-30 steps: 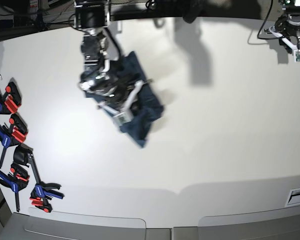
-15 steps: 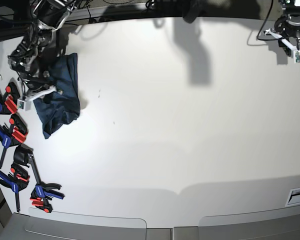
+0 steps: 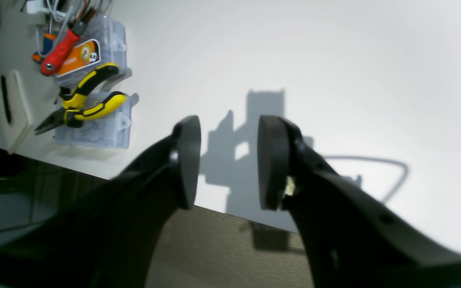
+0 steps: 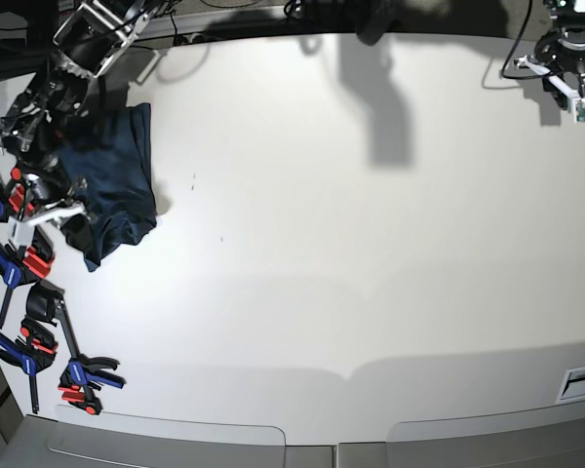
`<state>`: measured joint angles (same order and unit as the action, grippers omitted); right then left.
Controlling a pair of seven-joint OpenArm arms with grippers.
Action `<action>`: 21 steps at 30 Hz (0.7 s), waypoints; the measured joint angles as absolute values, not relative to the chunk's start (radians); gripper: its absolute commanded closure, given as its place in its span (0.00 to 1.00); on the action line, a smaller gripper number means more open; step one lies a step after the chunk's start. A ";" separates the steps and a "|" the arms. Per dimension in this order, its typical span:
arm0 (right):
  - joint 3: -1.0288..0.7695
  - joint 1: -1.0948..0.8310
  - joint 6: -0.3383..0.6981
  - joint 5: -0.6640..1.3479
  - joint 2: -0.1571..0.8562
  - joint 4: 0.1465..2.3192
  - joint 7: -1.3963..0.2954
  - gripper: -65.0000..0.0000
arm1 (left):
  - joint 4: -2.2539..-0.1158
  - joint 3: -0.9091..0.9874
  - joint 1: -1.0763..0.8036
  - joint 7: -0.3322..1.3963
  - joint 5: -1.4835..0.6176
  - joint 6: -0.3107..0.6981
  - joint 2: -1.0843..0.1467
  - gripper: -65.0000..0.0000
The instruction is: Fold the T-shirt properly
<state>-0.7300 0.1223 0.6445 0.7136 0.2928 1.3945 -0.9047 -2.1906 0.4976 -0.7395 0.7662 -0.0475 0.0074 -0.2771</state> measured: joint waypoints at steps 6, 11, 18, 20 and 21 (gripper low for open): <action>-0.730 0.123 0.688 1.047 0.294 1.497 -1.123 1.00 | -2.191 0.498 -0.740 0.770 -0.049 0.007 -0.277 0.66; -0.730 0.070 0.691 1.344 0.290 1.610 -1.373 1.00 | -2.191 0.498 -0.741 0.770 -0.095 0.008 -0.276 0.66; -0.729 -0.080 0.692 1.449 0.289 1.750 -1.420 1.00 | -2.191 0.498 -0.743 0.770 -0.102 0.007 -0.276 0.66; -0.729 -0.128 0.692 1.448 0.276 1.790 -1.420 1.00 | -2.191 0.498 -0.743 0.770 -0.102 0.007 -0.276 0.66; -0.729 -0.149 0.693 1.448 0.266 1.810 -1.420 1.00 | -2.191 0.498 -0.743 0.770 -0.109 0.007 -0.276 0.66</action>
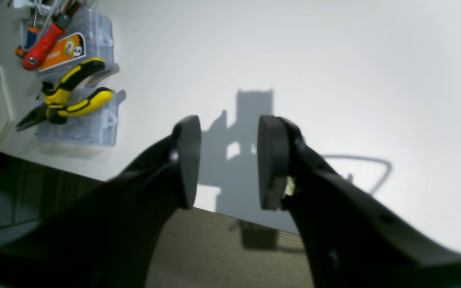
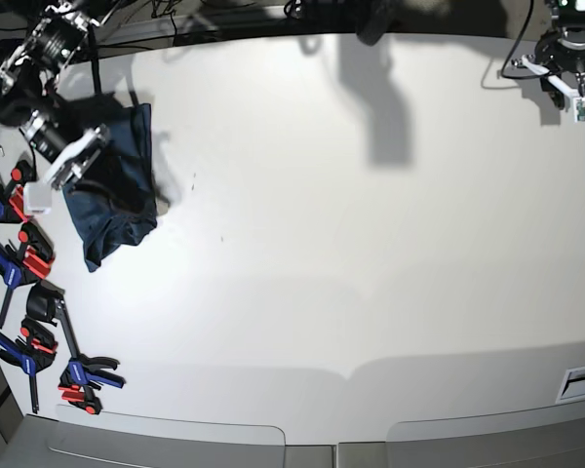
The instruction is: Fold the T-shirt properly
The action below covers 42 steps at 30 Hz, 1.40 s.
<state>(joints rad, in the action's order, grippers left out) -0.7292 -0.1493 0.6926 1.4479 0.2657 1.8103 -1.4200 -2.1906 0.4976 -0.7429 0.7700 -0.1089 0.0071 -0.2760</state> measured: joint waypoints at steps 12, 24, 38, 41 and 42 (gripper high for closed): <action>-0.729 -0.384 0.693 1.449 0.097 2.008 -1.418 1.00 | -2.191 0.498 -0.783 0.865 -0.176 0.064 -0.277 0.66; -0.730 -0.528 0.693 1.448 0.041 2.031 -1.415 1.00 | -2.191 0.498 -0.888 0.966 -0.177 0.080 -0.278 0.66; -0.729 -0.694 0.693 1.448 0.034 2.031 -1.415 1.00 | -2.191 0.498 -1.007 1.053 -0.176 0.081 -0.278 0.66; -0.729 -0.732 0.693 1.449 0.034 2.031 -1.413 1.00 | -2.191 0.498 -1.041 1.084 -0.176 0.083 -0.280 0.66; -0.729 -0.747 0.693 1.451 0.036 2.031 -1.412 1.00 | -2.191 0.498 -1.053 1.089 -0.175 0.083 -0.280 0.66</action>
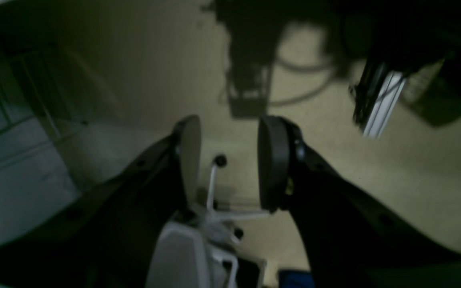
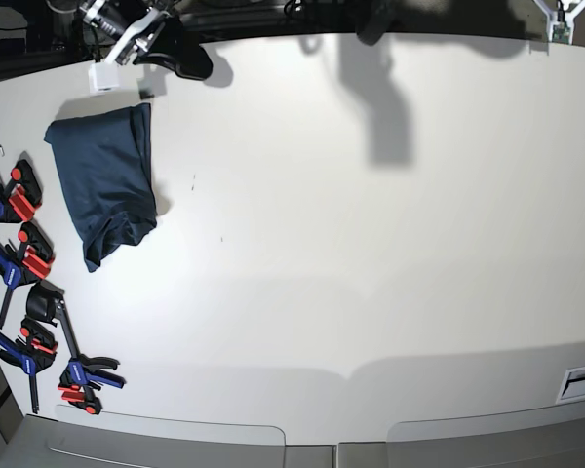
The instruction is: Fold the T-shirt properly
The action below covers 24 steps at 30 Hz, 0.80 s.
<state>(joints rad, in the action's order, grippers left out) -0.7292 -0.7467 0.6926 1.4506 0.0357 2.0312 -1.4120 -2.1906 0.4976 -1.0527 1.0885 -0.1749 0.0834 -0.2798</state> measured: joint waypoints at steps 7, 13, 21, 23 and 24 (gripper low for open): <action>-0.729 -0.823 0.693 1.451 0.052 2.031 -1.411 1.00 | -2.191 0.498 -1.159 1.147 -0.176 0.083 -0.280 0.66; -0.728 -0.903 0.693 1.451 0.088 2.032 -1.408 1.00 | -2.191 0.498 -1.255 1.173 -0.175 0.091 -0.281 0.66; -0.728 -1.058 0.693 1.459 0.186 2.032 -1.407 1.00 | -2.193 0.498 -1.287 1.246 -0.176 0.163 -0.281 0.66; -0.728 -1.101 0.693 1.460 0.212 2.034 -1.406 1.00 | -2.192 0.498 -1.288 1.306 -0.175 0.177 -0.279 0.66; -0.728 -1.122 0.693 1.460 0.225 2.035 -1.403 1.00 | -2.188 0.498 -1.288 1.318 -0.176 0.199 -0.280 0.66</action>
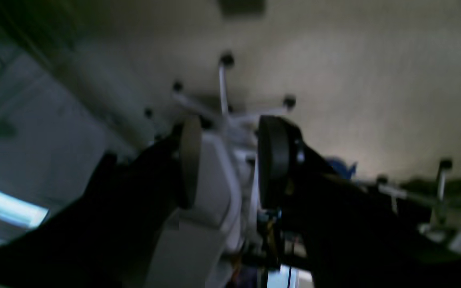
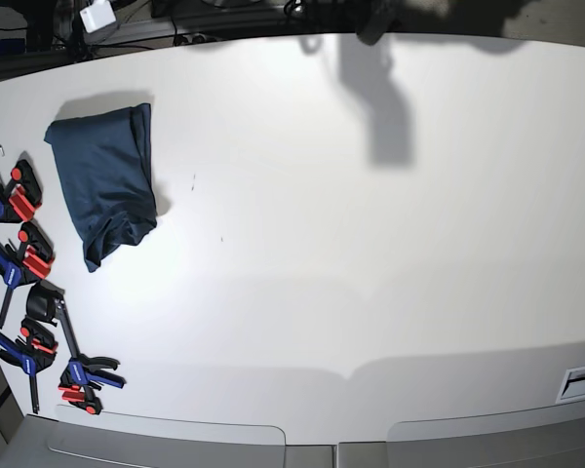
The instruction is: Fold the T-shirt properly
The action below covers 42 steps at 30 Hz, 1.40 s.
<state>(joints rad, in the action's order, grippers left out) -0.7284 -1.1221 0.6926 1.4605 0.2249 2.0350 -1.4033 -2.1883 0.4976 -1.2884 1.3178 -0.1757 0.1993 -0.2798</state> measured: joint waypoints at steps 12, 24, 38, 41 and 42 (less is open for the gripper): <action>-0.728 -1.280 0.693 1.042 0.258 2.039 -1.395 1.00 | -2.127 0.498 -1.288 1.314 -0.203 0.214 -0.280 0.66; -0.727 -1.288 0.693 0.623 0.258 2.039 -1.236 1.00 | -2.033 0.498 -1.288 1.317 -0.467 0.415 -0.281 0.66; -0.683 -1.148 0.693 0.635 0.260 2.039 -1.223 1.00 | -1.699 0.389 -1.206 1.276 -0.571 0.526 -0.392 0.67; -0.606 -1.145 0.693 0.632 0.261 2.039 -1.223 1.00 | -1.561 0.289 -1.118 1.201 -0.582 0.529 -0.424 0.67; -0.571 -1.145 0.693 0.628 0.260 2.039 -1.221 1.00 | -1.512 0.254 -1.087 1.194 -0.579 0.527 -0.430 0.67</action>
<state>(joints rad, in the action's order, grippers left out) -0.5713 -1.1454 0.6926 0.6285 0.2600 2.0392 -1.2213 -1.5120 0.2543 -1.0866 1.1938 -0.5793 0.5274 -0.4297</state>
